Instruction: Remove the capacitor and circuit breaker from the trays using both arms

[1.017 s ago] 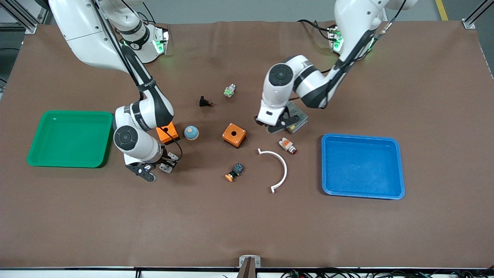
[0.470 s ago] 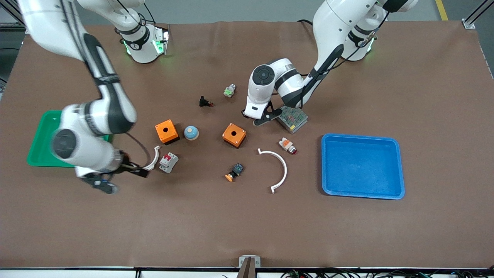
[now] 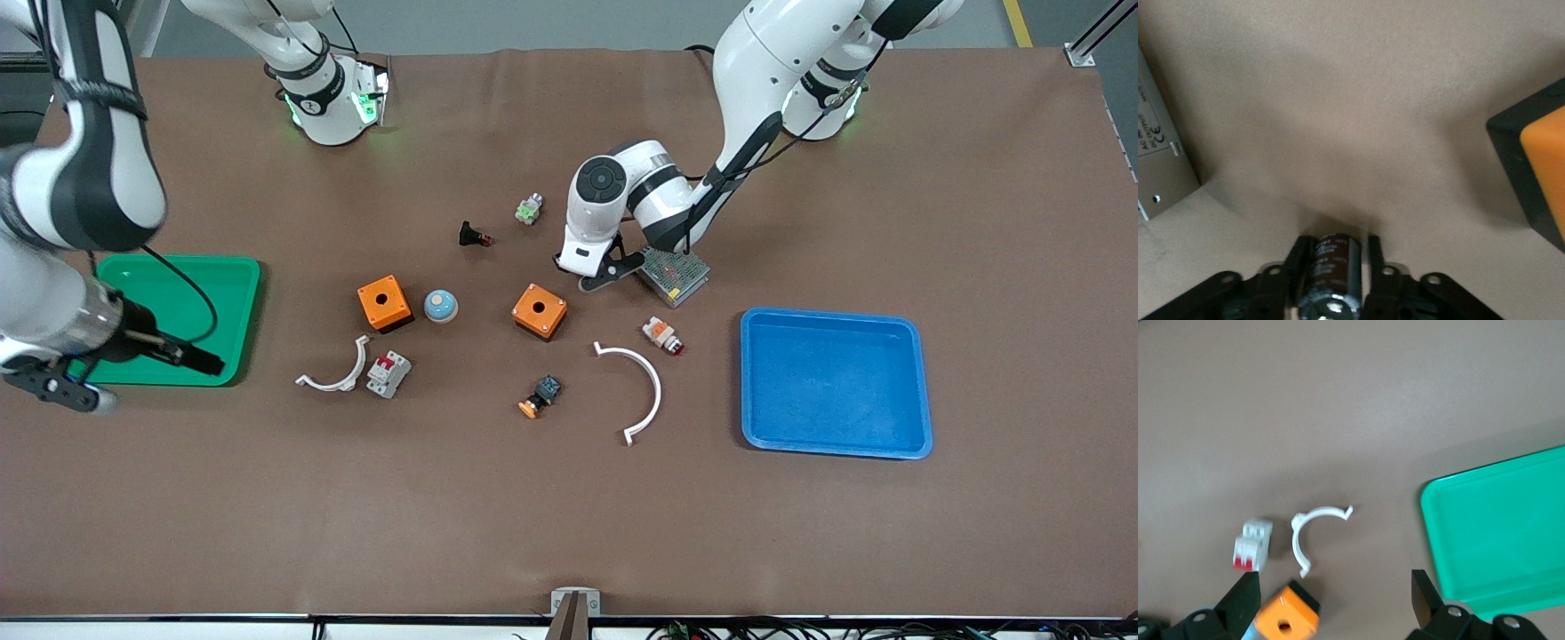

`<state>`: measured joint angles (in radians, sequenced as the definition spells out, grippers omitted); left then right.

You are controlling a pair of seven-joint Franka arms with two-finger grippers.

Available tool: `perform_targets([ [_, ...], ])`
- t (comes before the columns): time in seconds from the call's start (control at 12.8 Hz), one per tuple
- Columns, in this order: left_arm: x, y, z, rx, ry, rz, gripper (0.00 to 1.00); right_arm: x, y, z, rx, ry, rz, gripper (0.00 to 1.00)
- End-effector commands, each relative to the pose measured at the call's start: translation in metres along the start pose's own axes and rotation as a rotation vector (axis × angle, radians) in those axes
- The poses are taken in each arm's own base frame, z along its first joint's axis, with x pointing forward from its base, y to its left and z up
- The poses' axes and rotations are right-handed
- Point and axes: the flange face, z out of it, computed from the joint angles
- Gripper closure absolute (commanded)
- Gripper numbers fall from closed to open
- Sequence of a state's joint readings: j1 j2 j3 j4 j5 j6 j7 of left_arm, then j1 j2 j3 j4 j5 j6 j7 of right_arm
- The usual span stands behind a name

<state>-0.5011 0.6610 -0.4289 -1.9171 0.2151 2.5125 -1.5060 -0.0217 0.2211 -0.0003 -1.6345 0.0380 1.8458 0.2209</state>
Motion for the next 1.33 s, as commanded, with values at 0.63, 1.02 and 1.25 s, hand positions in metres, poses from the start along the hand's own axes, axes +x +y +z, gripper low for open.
perform_targets([
  [0.63, 0.232, -0.015, -0.271, 0.016, 0.283, -0.012, 0.00, -0.078, 0.019, -0.127, -0.042, 0.170, -0.111, 0.00],
  [1.02, 0.291, -0.112, -0.381, 0.105, 0.301, 0.201, 0.00, -0.077, 0.030, -0.164, -0.051, 0.144, -0.083, 0.00],
  [1.25, 0.299, -0.163, -0.429, 0.097, 0.246, 0.251, 0.00, -0.083, 0.034, -0.178, -0.055, 0.132, -0.077, 0.00],
])
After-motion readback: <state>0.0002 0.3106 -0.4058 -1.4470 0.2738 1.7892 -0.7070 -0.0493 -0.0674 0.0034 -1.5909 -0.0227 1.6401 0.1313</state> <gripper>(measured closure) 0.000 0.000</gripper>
